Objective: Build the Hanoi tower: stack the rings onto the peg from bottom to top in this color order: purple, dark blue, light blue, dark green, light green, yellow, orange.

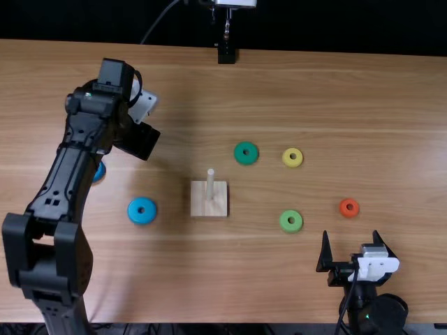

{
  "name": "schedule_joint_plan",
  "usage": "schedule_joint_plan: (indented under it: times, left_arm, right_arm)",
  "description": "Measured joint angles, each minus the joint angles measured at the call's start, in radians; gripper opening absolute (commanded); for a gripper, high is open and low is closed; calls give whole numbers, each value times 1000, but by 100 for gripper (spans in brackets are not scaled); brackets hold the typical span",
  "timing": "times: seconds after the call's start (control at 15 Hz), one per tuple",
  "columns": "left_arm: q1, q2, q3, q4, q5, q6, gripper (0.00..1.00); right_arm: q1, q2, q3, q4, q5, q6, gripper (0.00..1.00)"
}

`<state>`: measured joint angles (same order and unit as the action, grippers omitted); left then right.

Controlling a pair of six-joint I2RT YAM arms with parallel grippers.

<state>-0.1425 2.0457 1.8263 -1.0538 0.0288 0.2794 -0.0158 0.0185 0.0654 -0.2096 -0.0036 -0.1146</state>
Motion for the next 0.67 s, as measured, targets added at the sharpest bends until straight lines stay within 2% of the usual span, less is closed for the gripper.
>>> schedule_joint_plan:
  times: [0.13,0.47,0.67]
  left_arm:
    - [-6,-52,3,-24,-23,5,0]
    - [-77,-163,34,-122,-26,-6,0]
    - [-118,-220,72,-229,-25,-81,0]
  right_arm:
    - [0,0,0,0,0,0,100]
    - [0,0,0,0,0,0,100]
    - [0,0,0,0,0,0,100]
